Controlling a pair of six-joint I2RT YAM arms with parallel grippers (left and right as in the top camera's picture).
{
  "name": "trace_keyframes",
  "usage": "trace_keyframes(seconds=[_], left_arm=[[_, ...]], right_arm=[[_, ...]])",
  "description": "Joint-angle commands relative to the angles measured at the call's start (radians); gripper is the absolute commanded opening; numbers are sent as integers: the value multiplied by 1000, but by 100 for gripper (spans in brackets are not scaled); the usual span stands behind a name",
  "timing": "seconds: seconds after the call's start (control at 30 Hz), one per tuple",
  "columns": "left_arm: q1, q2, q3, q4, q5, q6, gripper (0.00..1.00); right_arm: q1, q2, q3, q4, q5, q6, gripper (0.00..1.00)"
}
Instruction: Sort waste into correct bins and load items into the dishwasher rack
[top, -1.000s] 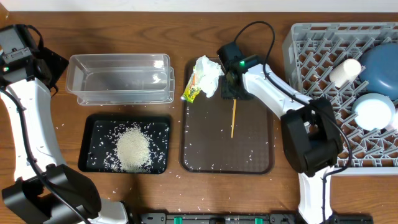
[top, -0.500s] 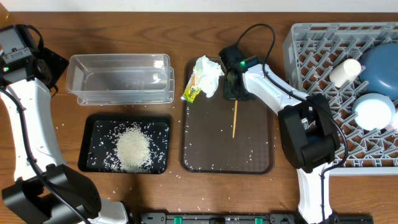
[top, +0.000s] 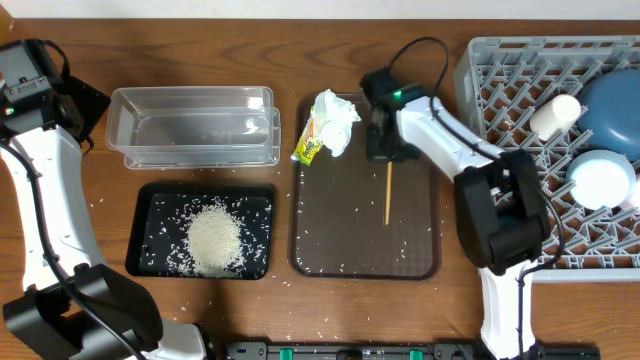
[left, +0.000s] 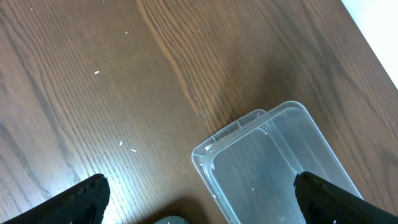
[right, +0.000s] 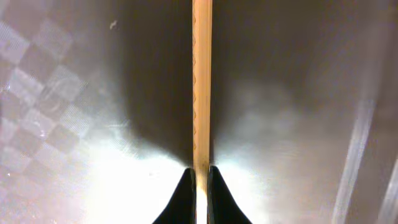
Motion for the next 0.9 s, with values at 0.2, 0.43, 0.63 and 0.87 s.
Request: trace_keyframes(seconds=[0.2, 0.43, 0.63, 0.87], left_arm=[[1, -13, 0, -3, -5, -5, 98], [1, -13, 0, -3, -5, -5, 98], [1, -13, 0, -3, -5, -5, 98], [1, -13, 0, -3, -5, -5, 98]], right_arm=[[-185, -171, 195, -52, -3, -294, 1], [-352, -214, 197, -29, -27, -435, 1], [-430, -212, 169, -17, -131, -550, 1], [-458, -209, 108, 26, -128, -578, 1]])
